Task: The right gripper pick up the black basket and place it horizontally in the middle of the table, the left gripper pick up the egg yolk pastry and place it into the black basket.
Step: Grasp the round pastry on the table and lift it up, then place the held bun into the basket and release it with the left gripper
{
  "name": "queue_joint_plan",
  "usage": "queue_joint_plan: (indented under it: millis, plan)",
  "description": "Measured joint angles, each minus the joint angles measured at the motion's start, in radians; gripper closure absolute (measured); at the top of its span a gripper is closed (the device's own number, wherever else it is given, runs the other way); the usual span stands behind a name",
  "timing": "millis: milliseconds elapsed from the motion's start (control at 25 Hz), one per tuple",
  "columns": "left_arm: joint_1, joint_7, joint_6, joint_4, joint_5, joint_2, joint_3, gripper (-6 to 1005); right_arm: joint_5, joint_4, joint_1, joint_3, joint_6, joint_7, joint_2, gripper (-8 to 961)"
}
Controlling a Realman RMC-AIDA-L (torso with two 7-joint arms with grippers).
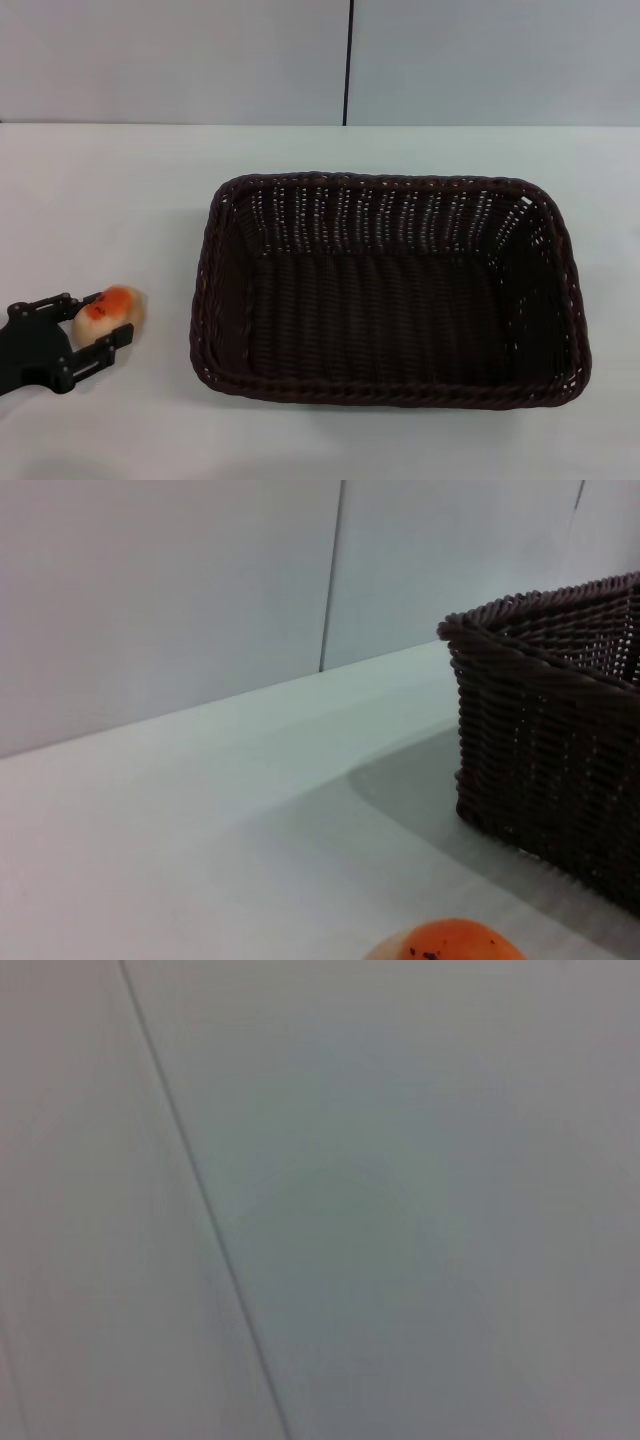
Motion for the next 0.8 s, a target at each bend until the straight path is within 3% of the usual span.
queue_joint_plan:
  millis: [200,320,520,600,640,800]
  plan:
    - [0.016,0.066,0.018,-0.004,-0.042,-0.001,-0.003,493,0.019,0.122,0.007,0.068,-0.033,-0.095,-0.002,264]
    - [0.039,0.067,0.084,-0.003,-0.154,0.003,-0.004,603,0.021,0.190,0.009,0.109,-0.043,-0.153,0.001,264]
    - [0.042,0.060,0.228,0.004,-0.287,0.006,-0.005,666,0.022,0.346,0.029,0.172,-0.061,-0.308,-0.001,264]
    - [0.039,0.059,0.254,0.004,-0.302,0.005,-0.005,685,0.022,0.355,0.030,0.180,-0.061,-0.316,-0.001,264]
    - [0.016,0.058,0.337,-0.003,-0.350,-0.002,-0.001,691,0.022,0.363,0.031,0.184,-0.060,-0.319,-0.001,264]
    - [-0.012,0.059,0.375,-0.024,-0.365,-0.006,0.010,714,0.023,0.370,0.033,0.185,-0.059,-0.319,-0.001,264]
